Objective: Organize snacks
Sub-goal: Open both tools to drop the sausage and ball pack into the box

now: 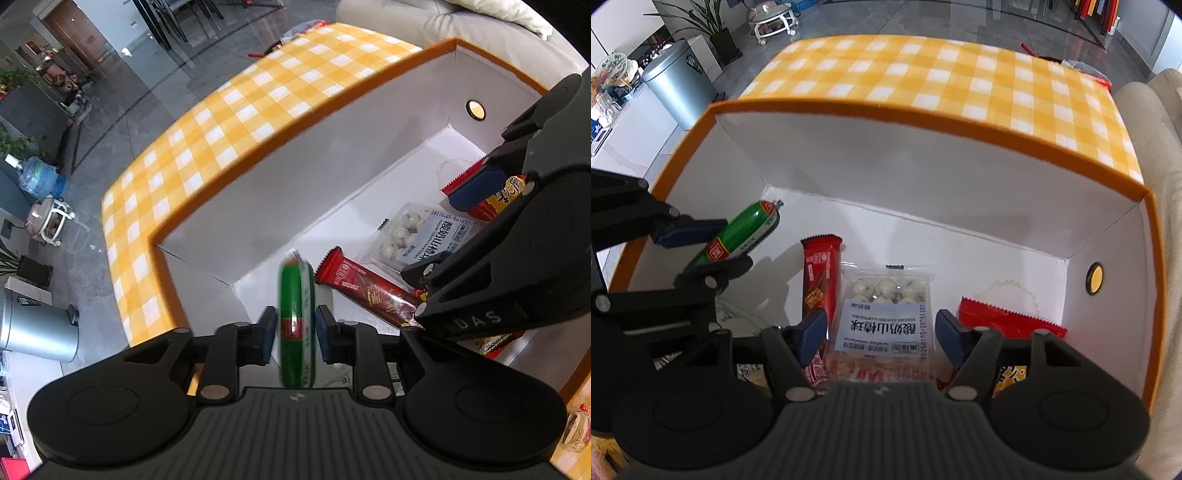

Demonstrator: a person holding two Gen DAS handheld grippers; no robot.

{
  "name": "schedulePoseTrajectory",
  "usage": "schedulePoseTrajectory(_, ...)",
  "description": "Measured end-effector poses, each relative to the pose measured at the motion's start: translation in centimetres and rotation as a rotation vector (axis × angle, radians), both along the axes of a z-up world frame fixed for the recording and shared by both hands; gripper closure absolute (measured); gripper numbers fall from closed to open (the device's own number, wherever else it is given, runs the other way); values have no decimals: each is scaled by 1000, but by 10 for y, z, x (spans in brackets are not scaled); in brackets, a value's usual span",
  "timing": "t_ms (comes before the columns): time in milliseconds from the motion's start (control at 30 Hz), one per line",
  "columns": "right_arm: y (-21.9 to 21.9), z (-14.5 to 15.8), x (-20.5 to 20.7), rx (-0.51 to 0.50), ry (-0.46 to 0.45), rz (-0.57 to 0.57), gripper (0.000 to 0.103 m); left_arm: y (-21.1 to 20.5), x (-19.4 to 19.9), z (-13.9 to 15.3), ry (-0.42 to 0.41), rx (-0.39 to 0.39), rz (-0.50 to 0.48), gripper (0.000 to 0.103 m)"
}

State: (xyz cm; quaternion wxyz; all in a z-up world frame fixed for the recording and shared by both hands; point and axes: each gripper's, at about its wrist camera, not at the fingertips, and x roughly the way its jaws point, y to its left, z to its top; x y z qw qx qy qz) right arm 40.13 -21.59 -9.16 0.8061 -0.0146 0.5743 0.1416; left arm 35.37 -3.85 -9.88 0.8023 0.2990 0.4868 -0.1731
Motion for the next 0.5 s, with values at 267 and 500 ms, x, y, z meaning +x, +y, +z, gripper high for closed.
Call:
schedulePoseTrajectory(267,-2,19,-7,-8,-49,-21,22,13,-9,22,-50,-34,29,58)
schedulePoseTrajectory(500,-5,41,-19,-11,-117,-32,11,25,-27,48,-108,-91,67,48)
